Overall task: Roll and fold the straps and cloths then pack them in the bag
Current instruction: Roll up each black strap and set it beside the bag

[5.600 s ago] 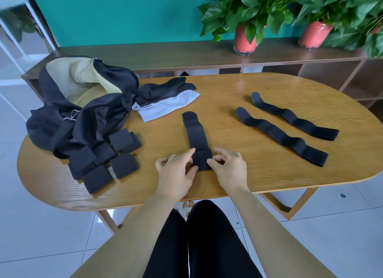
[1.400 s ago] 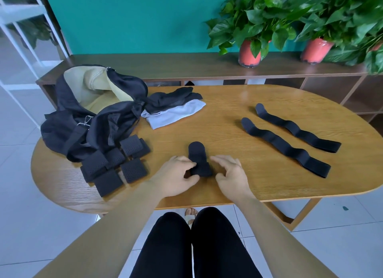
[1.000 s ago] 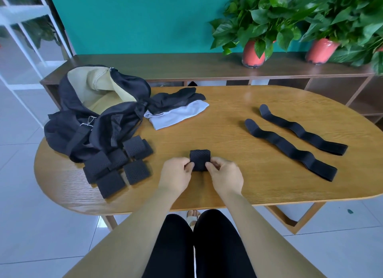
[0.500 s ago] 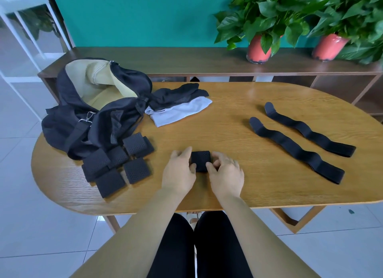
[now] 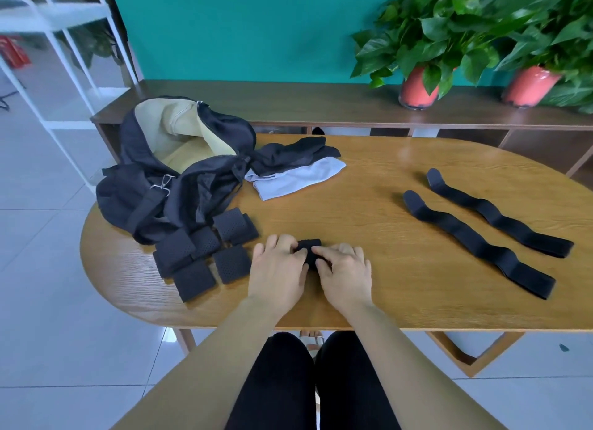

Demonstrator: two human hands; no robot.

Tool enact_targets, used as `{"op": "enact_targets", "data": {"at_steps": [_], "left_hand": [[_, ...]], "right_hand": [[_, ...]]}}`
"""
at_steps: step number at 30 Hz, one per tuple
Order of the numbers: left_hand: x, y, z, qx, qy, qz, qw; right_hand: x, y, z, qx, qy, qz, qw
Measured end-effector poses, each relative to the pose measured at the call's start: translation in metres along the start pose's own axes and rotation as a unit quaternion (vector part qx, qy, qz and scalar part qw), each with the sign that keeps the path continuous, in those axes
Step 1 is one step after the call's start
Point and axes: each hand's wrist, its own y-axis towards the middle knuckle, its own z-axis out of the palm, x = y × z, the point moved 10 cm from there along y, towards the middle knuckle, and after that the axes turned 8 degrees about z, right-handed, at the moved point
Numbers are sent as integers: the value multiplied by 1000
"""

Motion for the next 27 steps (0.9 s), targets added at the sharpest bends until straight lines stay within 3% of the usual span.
{"op": "enact_targets", "data": {"at_steps": [5, 15, 27], "left_hand": [[36, -32, -18, -81, 56, 9, 995], [66, -48, -29, -75, 59, -3, 995], [-3, 1, -26, -15, 51, 50, 997]], "right_hand": [[52, -4, 28, 34, -2, -55, 998], [81, -2, 40, 48, -3, -62, 997], [-1, 17, -40, -33, 15, 2, 999]]}}
